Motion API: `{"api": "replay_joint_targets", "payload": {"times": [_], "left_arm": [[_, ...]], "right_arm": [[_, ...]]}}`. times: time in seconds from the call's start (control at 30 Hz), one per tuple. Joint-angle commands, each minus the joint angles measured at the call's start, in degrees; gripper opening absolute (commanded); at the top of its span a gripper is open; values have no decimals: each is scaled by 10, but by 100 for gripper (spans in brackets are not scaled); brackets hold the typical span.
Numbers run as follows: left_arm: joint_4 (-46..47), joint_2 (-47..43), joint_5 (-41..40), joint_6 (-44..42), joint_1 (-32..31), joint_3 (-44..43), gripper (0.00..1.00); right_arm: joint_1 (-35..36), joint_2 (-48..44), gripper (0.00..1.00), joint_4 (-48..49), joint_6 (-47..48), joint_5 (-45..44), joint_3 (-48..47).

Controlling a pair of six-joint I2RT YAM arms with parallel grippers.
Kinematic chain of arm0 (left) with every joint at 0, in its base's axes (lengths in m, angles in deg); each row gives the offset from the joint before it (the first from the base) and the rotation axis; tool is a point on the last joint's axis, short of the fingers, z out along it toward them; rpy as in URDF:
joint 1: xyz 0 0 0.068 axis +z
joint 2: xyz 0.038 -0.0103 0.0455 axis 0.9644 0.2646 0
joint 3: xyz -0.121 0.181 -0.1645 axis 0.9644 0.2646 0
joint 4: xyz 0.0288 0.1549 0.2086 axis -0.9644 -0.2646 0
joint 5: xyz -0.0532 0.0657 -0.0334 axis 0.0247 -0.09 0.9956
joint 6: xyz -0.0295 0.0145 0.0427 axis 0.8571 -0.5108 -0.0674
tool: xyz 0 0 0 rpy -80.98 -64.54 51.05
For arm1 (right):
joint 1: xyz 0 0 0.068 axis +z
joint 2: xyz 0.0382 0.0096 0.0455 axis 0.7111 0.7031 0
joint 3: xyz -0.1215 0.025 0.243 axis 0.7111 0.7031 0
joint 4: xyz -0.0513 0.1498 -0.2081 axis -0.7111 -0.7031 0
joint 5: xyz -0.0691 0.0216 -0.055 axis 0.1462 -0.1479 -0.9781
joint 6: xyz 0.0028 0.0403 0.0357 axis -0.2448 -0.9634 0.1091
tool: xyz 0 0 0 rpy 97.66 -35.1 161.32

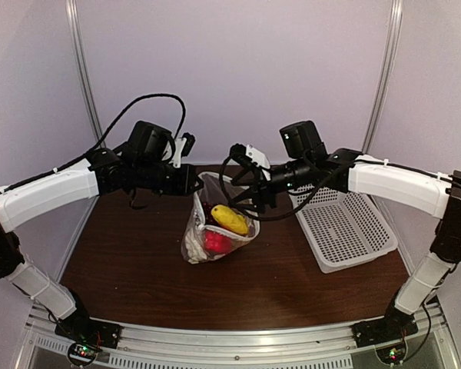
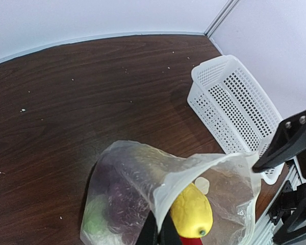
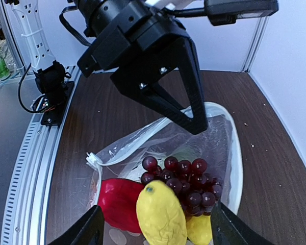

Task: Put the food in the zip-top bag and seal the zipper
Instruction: Place the fake fruit in the zipper food storage bag, then pass from the left arm to the right, then pass from the right arm to the left

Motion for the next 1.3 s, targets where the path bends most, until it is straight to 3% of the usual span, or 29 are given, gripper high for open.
{"api": "replay_joint_targets", "payload": {"times": [0.0,0.2,0.43,0.57,0.73,0.8,0.9,1.1,1.27], "left_arm": [[16,-12,-4,-13,6,-12,0],[28,-11,9,-26,6,-10,0],[56,-25,33,-52,6,1,0],[70,-29,46,-62,6,2,0],[107,-37,61,-89,6,22,0],[119,-44,61,-107,5,33,9],[146,-81,32,-134,-7,68,18],[240,-232,-51,-166,-81,211,35],[264,-312,-131,-191,-196,339,37]], "right_arm": [[-4,-67,72,-24,-22,-52,-2],[-5,-78,71,-81,-85,-197,18],[-5,-57,71,-140,-160,-225,29],[-5,-27,65,-157,-191,-191,28],[-10,15,28,-157,-251,-121,11],[-17,24,14,-149,-274,-66,6],[-38,25,0,-122,-324,13,15],[-59,8,0,-64,-384,88,40],[-71,1,0,4,-452,141,63]]}}
